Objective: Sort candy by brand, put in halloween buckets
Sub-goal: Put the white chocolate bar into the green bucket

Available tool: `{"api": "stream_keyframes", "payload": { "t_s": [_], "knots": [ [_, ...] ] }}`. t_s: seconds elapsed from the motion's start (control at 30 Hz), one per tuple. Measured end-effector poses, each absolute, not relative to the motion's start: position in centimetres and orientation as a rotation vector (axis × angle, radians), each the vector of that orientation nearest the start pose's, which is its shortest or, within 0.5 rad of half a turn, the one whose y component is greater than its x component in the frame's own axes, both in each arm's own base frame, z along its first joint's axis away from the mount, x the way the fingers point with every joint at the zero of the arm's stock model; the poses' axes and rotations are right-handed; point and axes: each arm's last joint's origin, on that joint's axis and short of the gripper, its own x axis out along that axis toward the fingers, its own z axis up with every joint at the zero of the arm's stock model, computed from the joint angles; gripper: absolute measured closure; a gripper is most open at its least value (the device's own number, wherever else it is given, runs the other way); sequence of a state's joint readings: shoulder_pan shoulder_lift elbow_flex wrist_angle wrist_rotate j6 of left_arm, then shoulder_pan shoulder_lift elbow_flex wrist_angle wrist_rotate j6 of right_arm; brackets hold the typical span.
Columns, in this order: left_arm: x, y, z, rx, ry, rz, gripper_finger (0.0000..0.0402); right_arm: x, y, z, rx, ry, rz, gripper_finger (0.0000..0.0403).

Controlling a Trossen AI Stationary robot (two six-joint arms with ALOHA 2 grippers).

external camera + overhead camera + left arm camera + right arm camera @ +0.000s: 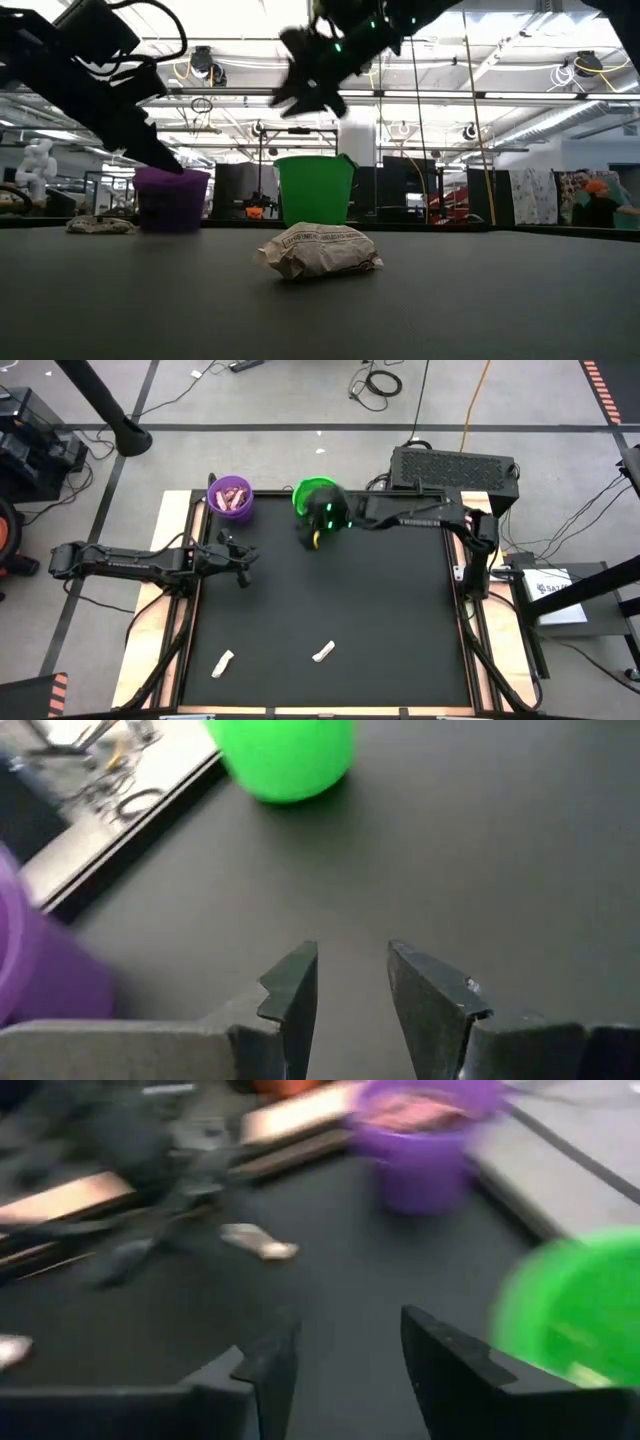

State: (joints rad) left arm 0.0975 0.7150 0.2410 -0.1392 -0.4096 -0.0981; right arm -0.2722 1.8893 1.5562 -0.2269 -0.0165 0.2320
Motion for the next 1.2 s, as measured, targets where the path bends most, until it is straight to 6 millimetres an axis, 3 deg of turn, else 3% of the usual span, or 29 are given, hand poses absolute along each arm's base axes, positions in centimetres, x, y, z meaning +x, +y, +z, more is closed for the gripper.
{"api": "stream_keyframes", "payload": {
  "t_s": [0.2, 0.33, 0.47, 0.57, 0.73, 0.97, 1.2],
  "knots": [
    [13.5, 2.6, 16.6, -0.080, 0.592, 0.594, 0.0270, 45.0, -3.0, 27.7, 0.128, 0.425, -0.066, 0.0232],
    [12.9, 2.5, 17.3, -0.153, 0.620, 0.620, 0.0270, 47.5, 3.5, 24.2, 0.008, 0.358, 0.102, 0.0232],
    [12.0, 2.5, 17.4, -0.220, 0.645, 0.682, 0.0270, 49.6, 7.2, 19.8, -0.060, 0.224, 0.176, 0.0232],
    [11.8, 2.6, 17.6, -0.225, 0.622, 0.729, 0.0270, 51.0, 9.0, 16.8, -0.088, 0.130, 0.210, 0.0232],
    [11.7, 2.6, 17.6, -0.218, 0.613, 0.741, 0.0270, 54.2, 10.3, 13.3, -0.078, 0.119, 0.280, 0.0232],
    [11.7, 2.6, 17.6, -0.214, 0.615, 0.741, 0.0270, 58.2, 11.1, 10.8, -0.022, 0.107, 0.381, 0.0232],
    [11.8, 2.6, 17.6, -0.214, 0.614, 0.740, 0.0270, 60.1, 11.5, 8.6, 0.062, 0.098, 0.492, 0.0232]
  ]
}}
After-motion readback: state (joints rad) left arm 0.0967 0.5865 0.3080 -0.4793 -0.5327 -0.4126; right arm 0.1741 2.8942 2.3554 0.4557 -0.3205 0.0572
